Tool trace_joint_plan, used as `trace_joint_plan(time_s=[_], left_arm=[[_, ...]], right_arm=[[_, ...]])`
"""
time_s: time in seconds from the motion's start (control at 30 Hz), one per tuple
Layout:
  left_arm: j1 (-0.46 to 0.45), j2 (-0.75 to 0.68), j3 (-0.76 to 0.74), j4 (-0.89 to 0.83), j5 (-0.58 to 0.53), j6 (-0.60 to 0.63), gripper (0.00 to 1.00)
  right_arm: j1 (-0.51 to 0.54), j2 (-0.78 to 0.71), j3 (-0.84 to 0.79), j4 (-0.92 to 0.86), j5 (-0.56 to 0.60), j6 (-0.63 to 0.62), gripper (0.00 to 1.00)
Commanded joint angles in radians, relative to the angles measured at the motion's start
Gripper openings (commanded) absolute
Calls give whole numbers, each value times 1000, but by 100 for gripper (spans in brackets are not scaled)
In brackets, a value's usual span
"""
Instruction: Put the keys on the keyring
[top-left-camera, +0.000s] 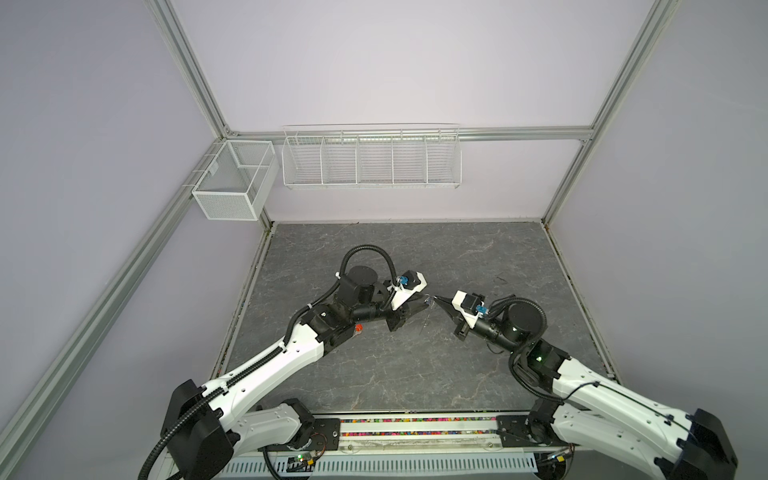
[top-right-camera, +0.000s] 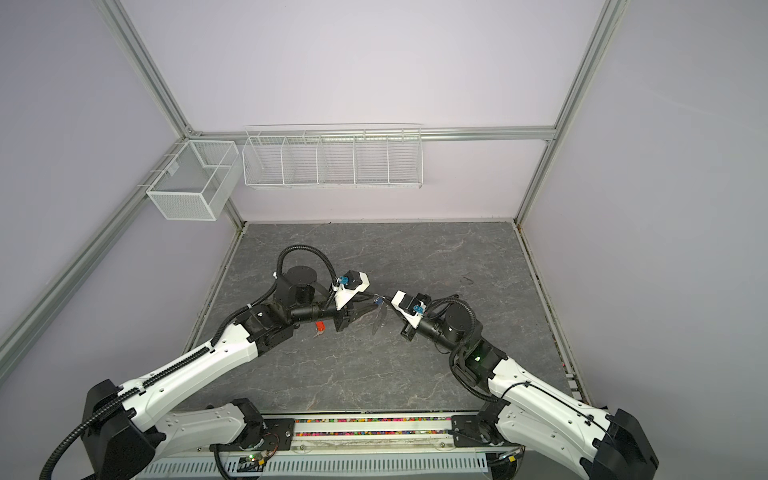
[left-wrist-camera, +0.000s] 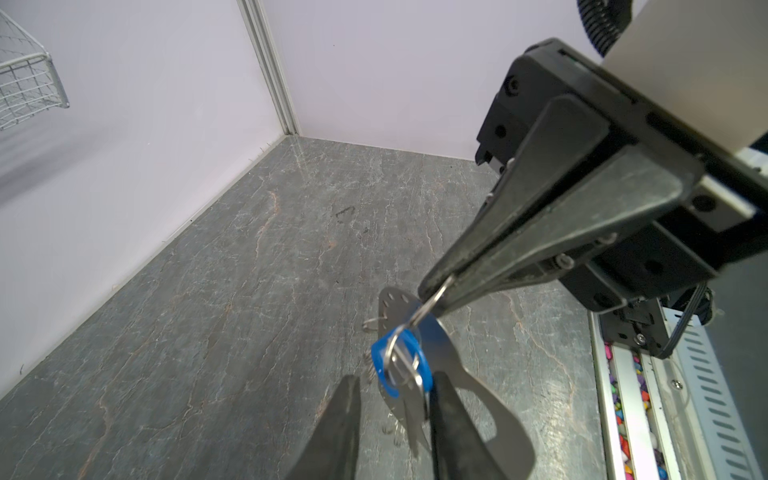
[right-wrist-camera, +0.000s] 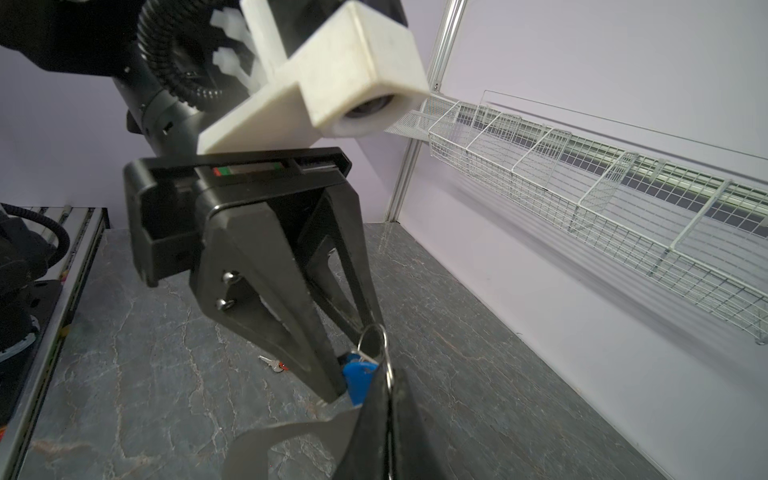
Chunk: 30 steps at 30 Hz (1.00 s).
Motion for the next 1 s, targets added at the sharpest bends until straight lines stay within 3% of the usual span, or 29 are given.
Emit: trace_joint_plan(time_s=[0.0,0.3,0.63,0.83,0.97], left_arm=[[-16,16,-13,49,-16,-32,29],[-55,47,-20,98,-125,-68,26],[-90,74,-16,164,-265,-86,11],[-96,95,-8,173,-256,-84,1],[-95,117,11,142,-225,-84,0]], right_arm=[[-4,7,20,66,39,47,7],[-4,24,40,63,95,79,7],[1,44,48,77,124,118,7],[9,48,43,104,153,118,7],[12,39,33,126,175,102,7]])
